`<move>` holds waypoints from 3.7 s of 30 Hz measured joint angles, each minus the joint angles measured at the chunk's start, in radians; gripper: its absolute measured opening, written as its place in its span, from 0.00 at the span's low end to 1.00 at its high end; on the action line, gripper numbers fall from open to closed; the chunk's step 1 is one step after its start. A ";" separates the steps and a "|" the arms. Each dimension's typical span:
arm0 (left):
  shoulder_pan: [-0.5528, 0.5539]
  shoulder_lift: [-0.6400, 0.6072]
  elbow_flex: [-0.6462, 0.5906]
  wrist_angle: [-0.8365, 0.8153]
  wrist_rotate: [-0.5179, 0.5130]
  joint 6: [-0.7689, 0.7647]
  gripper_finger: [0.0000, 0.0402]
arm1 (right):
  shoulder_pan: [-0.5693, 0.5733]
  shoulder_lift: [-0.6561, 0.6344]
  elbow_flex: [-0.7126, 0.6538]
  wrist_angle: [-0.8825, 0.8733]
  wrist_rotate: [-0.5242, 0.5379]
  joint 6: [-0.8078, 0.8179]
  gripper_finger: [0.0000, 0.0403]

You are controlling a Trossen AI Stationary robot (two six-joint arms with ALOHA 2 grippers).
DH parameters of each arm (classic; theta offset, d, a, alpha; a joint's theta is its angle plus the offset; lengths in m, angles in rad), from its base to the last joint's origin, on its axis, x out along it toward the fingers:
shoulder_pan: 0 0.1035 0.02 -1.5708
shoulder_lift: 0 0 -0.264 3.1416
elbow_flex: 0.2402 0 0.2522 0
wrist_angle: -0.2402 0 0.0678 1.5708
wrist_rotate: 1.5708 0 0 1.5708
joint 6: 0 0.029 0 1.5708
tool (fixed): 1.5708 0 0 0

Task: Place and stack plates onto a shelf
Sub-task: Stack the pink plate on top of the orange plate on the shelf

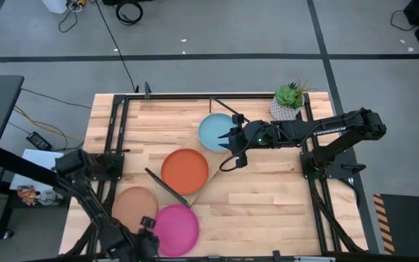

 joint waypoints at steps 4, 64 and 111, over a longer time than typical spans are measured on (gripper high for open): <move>0.000 0.038 0.046 -0.041 -0.037 0.097 0.29 | -0.001 0.000 0.000 0.000 0.000 0.002 0.29; 0.490 -0.456 0.065 0.002 -0.207 0.932 0.01 | 0.148 -0.209 0.000 -0.211 0.156 0.222 0.30; 0.791 -0.421 0.067 -0.511 -0.035 1.395 0.43 | 0.061 -0.206 0.000 -0.259 0.236 0.303 0.29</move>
